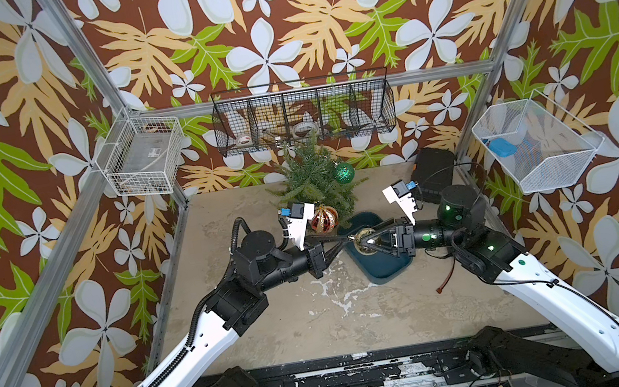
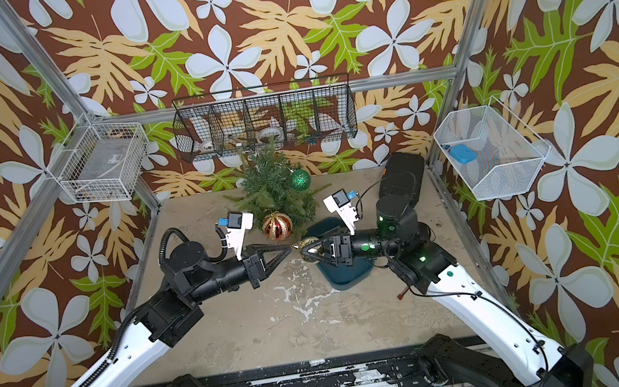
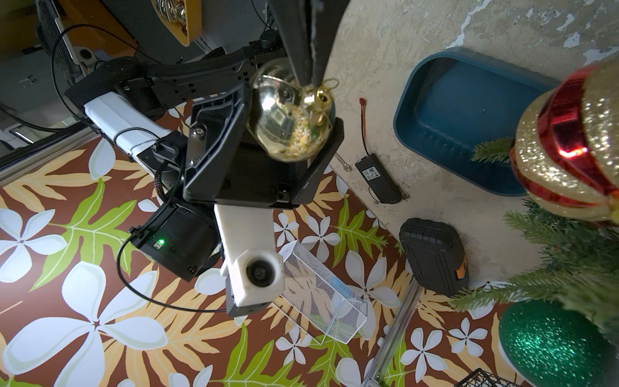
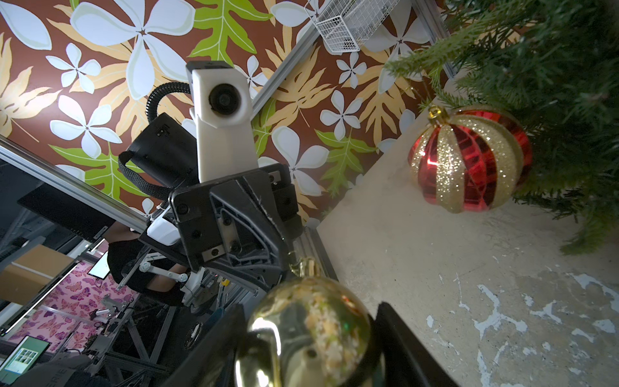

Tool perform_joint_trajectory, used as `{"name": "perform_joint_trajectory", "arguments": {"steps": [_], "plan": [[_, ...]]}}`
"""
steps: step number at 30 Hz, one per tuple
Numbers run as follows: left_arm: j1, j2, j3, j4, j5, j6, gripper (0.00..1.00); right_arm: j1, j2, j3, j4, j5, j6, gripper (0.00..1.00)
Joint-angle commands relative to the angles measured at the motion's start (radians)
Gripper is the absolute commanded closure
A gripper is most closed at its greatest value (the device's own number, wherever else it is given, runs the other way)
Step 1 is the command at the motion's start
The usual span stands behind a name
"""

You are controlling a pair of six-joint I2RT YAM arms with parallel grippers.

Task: Decorate the small christmas tree with ornaments
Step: Pick up an ornament from the container.

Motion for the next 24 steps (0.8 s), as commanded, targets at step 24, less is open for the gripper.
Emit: {"name": "perform_joint_trajectory", "arguments": {"steps": [24], "plan": [[0.000, -0.029, 0.046, -0.116, -0.060, 0.090, 1.00, -0.012, -0.033, -0.016, 0.070, 0.029, 0.010, 0.38]]}}
